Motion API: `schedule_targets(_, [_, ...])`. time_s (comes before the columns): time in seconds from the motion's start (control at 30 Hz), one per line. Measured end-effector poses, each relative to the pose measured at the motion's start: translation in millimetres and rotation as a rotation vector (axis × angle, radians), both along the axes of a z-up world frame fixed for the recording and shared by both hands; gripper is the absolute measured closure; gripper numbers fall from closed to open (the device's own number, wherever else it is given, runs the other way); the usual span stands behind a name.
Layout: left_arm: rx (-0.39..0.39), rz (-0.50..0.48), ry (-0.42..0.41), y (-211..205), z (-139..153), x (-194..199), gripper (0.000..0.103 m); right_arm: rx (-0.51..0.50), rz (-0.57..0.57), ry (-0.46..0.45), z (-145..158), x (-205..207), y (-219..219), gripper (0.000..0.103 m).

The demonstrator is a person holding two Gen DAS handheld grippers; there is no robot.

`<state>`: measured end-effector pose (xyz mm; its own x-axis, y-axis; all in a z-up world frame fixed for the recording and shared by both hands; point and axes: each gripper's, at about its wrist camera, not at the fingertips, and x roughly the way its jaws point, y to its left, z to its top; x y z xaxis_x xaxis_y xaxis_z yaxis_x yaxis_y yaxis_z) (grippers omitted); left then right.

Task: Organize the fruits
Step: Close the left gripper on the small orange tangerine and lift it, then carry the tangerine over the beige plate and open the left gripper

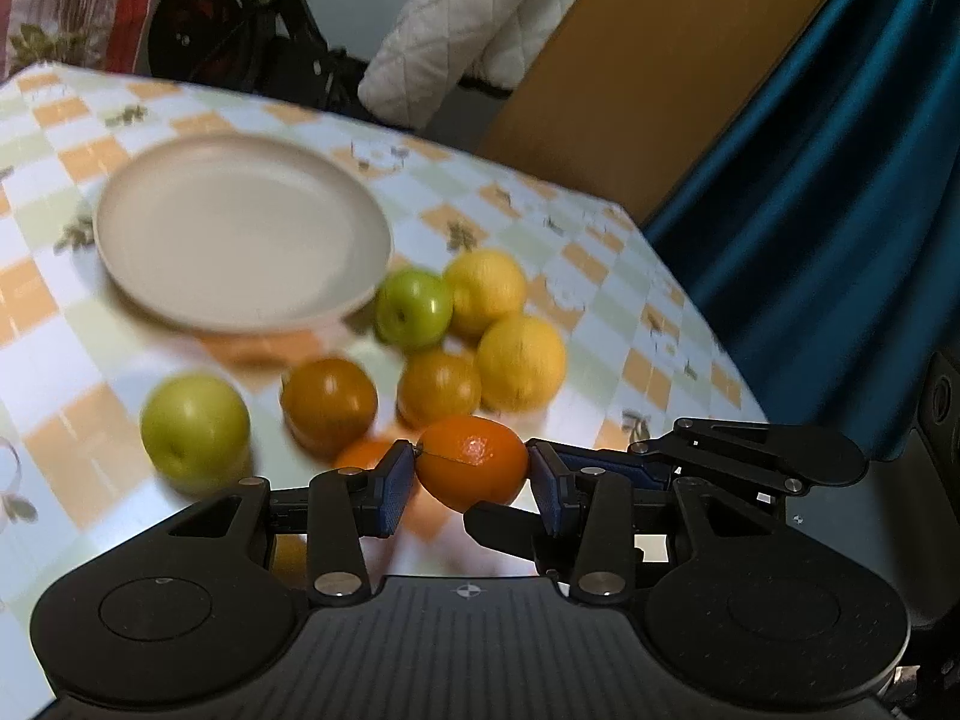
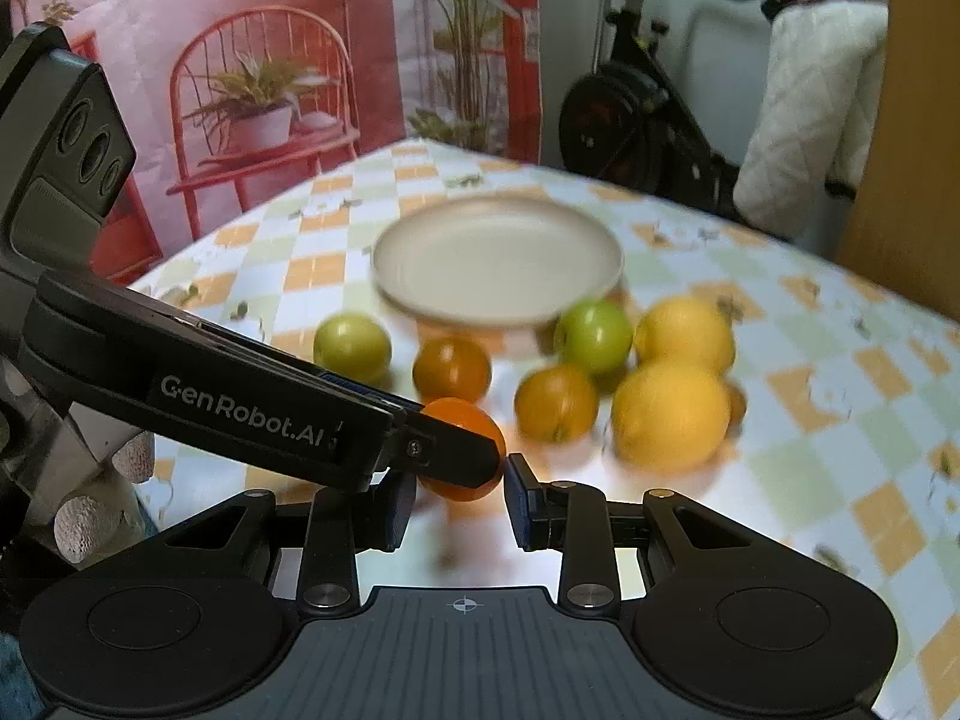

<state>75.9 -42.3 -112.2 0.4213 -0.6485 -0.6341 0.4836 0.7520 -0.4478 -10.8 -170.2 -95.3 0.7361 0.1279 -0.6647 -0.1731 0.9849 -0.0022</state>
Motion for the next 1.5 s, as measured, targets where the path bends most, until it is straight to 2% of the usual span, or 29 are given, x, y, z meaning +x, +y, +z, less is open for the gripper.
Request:
schedule_targets(0.2, [-0.006, 0.052, -0.029, 14, 20, 21, 0.058, -0.045, 0.053, -0.042, 19, 28, 8, 0.074])
schedule_targets(0.5, [0.020, 0.120, -0.043, 35, 26, 71, 0.058, -0.028, 0.127, -0.063, 25, 97, 19, 0.074])
schedule_targets(0.87, [0.066, 0.193, 0.023, 58, -1, 119, 0.058, -0.011, 0.143, 0.047, -1, 167, 40, 0.074])
schedule_targets(1.1, [0.074, 0.220, 0.040, 68, -15, 131, 0.058, -0.027, 0.146, 0.091, -14, 188, 51, 0.074])
schedule_targets(1.37, [0.098, 0.235, 0.021, 67, -15, 133, 0.058, -0.049, 0.132, 0.103, -18, 198, 55, 0.073])
schedule_targets(1.5, [0.126, 0.244, -0.013, 67, -10, 127, 0.057, -0.035, 0.097, 0.086, -14, 192, 45, 0.068])
